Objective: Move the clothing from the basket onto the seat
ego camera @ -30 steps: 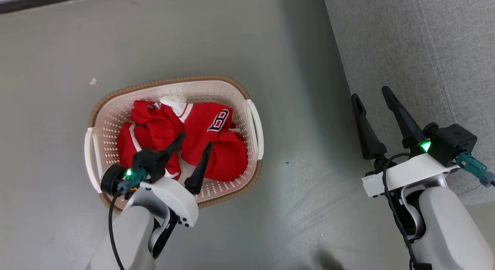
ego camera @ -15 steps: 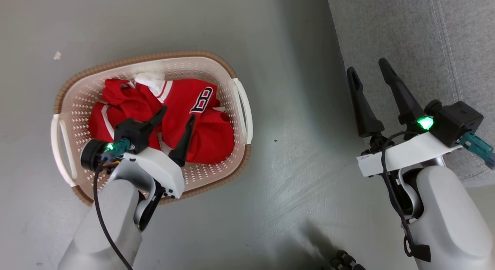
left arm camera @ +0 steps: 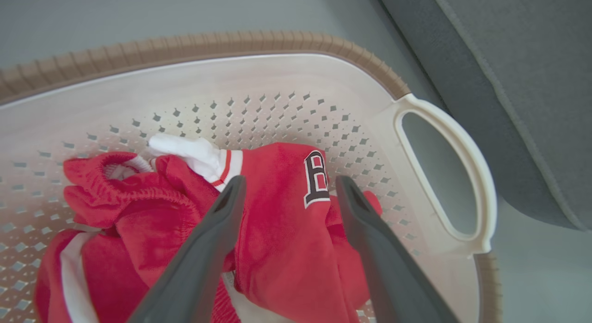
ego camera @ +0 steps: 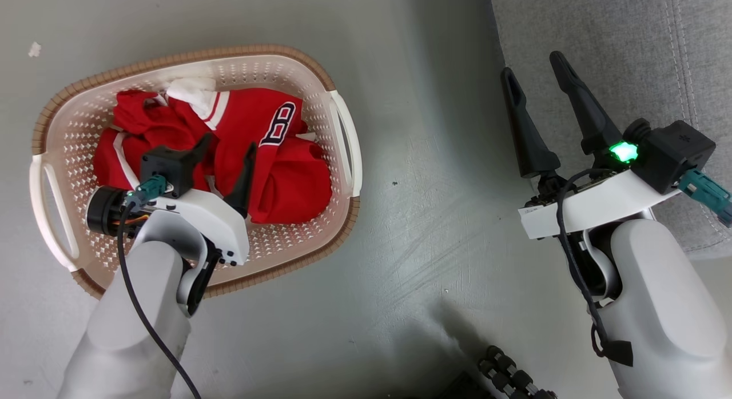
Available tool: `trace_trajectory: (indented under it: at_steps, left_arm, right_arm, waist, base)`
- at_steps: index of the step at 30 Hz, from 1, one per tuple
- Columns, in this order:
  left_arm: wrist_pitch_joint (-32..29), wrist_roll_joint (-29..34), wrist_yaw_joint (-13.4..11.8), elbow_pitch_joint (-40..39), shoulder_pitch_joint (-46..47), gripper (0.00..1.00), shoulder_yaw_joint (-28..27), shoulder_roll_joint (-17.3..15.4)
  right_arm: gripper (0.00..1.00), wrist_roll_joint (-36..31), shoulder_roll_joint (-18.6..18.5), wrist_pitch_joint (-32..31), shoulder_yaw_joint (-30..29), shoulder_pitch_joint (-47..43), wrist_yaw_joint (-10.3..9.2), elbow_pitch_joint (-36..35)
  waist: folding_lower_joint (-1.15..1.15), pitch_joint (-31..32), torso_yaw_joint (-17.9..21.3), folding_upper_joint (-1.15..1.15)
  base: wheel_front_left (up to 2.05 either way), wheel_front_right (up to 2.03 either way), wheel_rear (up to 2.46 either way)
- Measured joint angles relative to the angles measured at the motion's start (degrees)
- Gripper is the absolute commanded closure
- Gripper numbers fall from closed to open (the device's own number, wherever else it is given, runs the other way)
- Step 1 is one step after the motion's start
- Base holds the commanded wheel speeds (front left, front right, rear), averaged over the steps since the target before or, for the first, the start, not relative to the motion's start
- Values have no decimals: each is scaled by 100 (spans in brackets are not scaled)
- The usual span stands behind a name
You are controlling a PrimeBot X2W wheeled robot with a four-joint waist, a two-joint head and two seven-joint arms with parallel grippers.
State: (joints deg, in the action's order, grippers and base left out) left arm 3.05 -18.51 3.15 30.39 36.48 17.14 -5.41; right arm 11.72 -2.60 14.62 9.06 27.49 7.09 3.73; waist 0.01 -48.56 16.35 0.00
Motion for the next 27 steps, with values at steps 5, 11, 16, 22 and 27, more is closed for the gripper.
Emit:
trace_trajectory:
  at_steps: [5,11,16,22,27]
  left_arm:
    - [-71,1,-116,120,104,0,-91,-60]
    - [-193,126,-359,288,246,0,-165,-186]
    - [-245,200,-533,389,347,0,-199,-270]
    - [-281,304,-611,468,445,0,-192,-291]
    - [-450,391,-724,615,525,0,-147,-285]
  right_arm:
    - [0,42,0,0,57,93,0,-12]
    - [0,153,0,0,110,122,0,-40]
    - [0,208,1,0,132,127,0,-38]
    - [0,294,1,0,131,187,0,-32]
    - [0,302,1,0,131,226,0,-33]
  waist:
    - [0,-136,48,0]
    - [0,-252,98,0]
    - [0,-315,135,0]
    - [0,-355,171,0]
    - [0,-403,183,0]
  base:
    - [0,0,0]
    - [0,0,0]
    - [0,0,0]
    - [0,0,0]
    - [0,0,0]
